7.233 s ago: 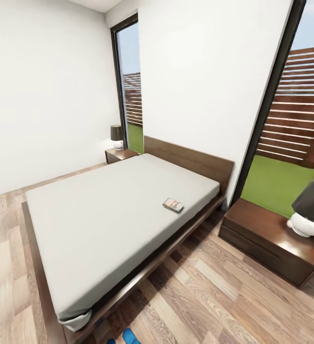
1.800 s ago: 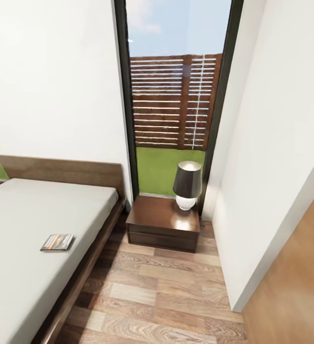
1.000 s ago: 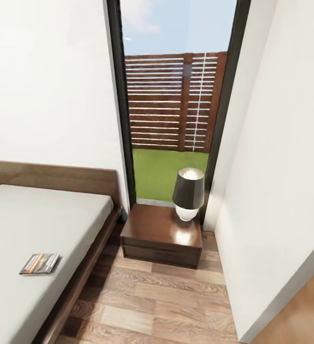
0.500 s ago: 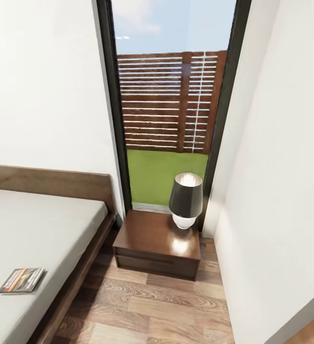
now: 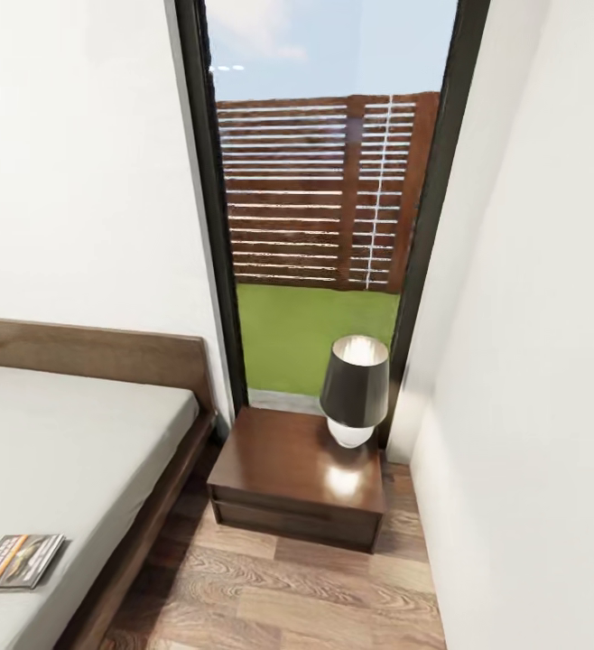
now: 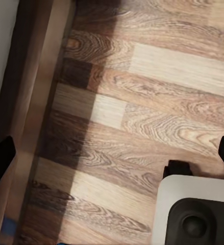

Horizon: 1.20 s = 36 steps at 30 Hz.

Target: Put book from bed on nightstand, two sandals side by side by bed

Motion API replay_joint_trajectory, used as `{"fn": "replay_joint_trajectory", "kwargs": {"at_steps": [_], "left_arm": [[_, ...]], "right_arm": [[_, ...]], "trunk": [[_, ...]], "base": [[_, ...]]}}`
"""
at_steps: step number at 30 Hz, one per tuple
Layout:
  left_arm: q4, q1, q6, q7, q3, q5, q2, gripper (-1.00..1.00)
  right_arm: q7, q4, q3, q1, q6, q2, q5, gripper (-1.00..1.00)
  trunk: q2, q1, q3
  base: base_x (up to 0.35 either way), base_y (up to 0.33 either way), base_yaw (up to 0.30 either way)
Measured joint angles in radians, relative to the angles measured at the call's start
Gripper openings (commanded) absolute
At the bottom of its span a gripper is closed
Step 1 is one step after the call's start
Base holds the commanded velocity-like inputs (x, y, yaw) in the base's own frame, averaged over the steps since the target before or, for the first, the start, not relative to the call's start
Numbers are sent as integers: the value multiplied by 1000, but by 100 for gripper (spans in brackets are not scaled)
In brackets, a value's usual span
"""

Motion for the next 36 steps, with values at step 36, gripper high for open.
{"fn": "replay_joint_trajectory", "kwargs": {"at_steps": [36], "left_arm": [[0, 0, 0, 0, 0, -1, -1, 100]], "right_arm": [[0, 1, 0, 0, 0, 4, 2, 100]], "trunk": [[0, 0, -38]], "base": [[26, 6, 194]]}}
